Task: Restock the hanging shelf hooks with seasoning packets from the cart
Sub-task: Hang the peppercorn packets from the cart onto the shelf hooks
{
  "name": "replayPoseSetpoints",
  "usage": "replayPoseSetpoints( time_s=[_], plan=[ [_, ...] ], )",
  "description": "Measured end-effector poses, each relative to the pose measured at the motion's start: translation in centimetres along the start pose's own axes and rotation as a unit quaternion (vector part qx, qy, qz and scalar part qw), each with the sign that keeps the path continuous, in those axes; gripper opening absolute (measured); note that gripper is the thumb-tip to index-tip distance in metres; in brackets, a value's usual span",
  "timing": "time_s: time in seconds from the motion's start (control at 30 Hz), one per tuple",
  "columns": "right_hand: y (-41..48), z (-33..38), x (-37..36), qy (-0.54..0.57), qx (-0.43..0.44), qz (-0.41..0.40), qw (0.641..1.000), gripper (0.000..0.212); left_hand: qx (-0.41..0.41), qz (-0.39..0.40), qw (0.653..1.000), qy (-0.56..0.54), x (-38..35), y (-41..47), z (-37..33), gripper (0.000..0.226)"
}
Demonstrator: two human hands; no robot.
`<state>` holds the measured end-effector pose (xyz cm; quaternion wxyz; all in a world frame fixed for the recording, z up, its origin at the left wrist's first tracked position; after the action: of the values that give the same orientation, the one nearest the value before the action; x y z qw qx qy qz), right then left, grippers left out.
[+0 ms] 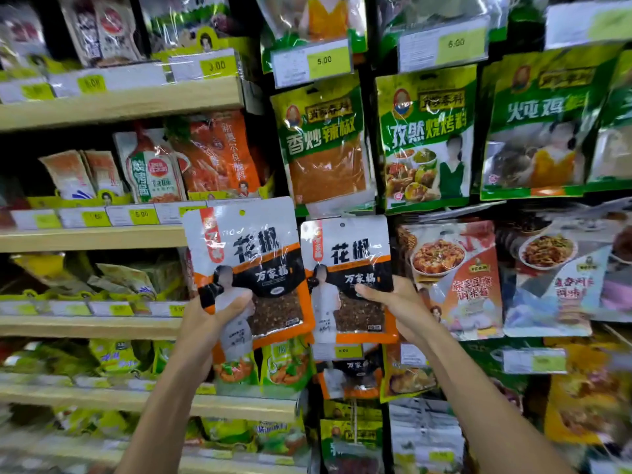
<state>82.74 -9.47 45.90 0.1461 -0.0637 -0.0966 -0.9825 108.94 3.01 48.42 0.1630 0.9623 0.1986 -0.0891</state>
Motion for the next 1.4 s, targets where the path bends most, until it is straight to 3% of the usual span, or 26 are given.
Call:
replayPoseSetpoints(
  time_s=[0.13,0.23,0.4,0.5,0.67,0.73,0.8,0.87,1.0,1.07,1.13,1.2,1.3,1.37,1.4],
  plan=[
    [0.8,-0.4,0.1,0.005,-0.011,0.001,1.000,0.041,-0.012,0.019,1.000,-0.018,-0.2,0.5,0.3,0.039],
    [1.0,-0.8,0.0,0.002,-0.013,0.010,1.000,0.060,-0.005,0.022,0.999,-0.029,-0.2,0.8,0.9,0.059],
    [3.0,-1.2,-0.4,0.000,-0.015,-0.011,1.000,0.047,-0.021,0.027,0.999,-0.016,-0.4,1.2,1.1,0.042],
    [4.9,-1.0,-0.8,-0.005,-0.018,-0.018,1.000,0.023,-0.016,0.019,1.000,-0.015,-0.4,1.5,1.3,0.052],
    [7.4,-1.6,-0.9,-0.012,-0.014,-0.052,0.998,0.052,0.011,0.021,0.999,-0.026,-0.2,1.2,1.7,0.076],
    [7.2,-1.9,-1.0,-0.017,-0.012,-0.066,0.998,0.049,0.023,0.028,0.999,-0.032,-0.1,0.8,2.1,0.081],
    [6.2,-2.3,-1.2,-0.056,-0.012,-0.094,0.994,0.035,0.020,0.039,0.998,-0.033,0.2,0.4,2.8,0.065],
    [4.5,-3.1,-1.5,-0.138,-0.001,-0.139,0.981,0.037,0.015,0.057,0.998,-0.025,0.1,-0.2,3.2,0.039],
    [-0.7,-3.4,-2.8,-0.160,0.068,-0.243,0.954,0.027,0.020,0.063,0.998,-0.020,-0.4,-0.6,4.4,0.034],
    [-2.6,-2.3,-3.9,-0.064,0.072,-0.170,0.981,0.028,0.031,0.080,0.996,-0.018,-1.2,-0.7,4.9,0.031],
    [-3.4,-1.1,-4.7,0.029,0.042,-0.050,0.997,0.047,0.046,0.097,0.994,-0.020,-2.1,-0.7,5.3,0.030],
    [-3.7,-0.4,-5.1,0.043,0.024,0.007,0.999,0.057,0.057,0.111,0.992,-0.026,-3.2,-0.7,5.8,0.037],
    [-3.6,-0.6,-4.7,0.028,0.043,-0.008,0.999,0.036,0.062,0.133,0.989,0.012,-4.5,-0.7,5.9,0.041],
    [-3.5,-1.4,-4.0,0.035,0.037,-0.027,0.998,0.031,0.005,0.133,0.988,0.072,-4.7,-0.1,5.3,0.032],
    [-3.5,-1.7,-3.6,0.035,0.034,-0.036,0.998,0.031,-0.051,0.096,0.989,0.104,-4.5,0.4,4.7,0.025]
  ],
)
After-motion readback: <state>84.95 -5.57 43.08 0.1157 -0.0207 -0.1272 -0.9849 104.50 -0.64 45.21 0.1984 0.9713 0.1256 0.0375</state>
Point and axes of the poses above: each hand's wrist, its own y-axis towards the middle knuckle, its own x-axis out of the back of the hand, z = x × y, the point moved 1 cm from there along y, towards the middle knuckle, and after that the axes turned 13 degrees about -y, right-handed, at the moved point
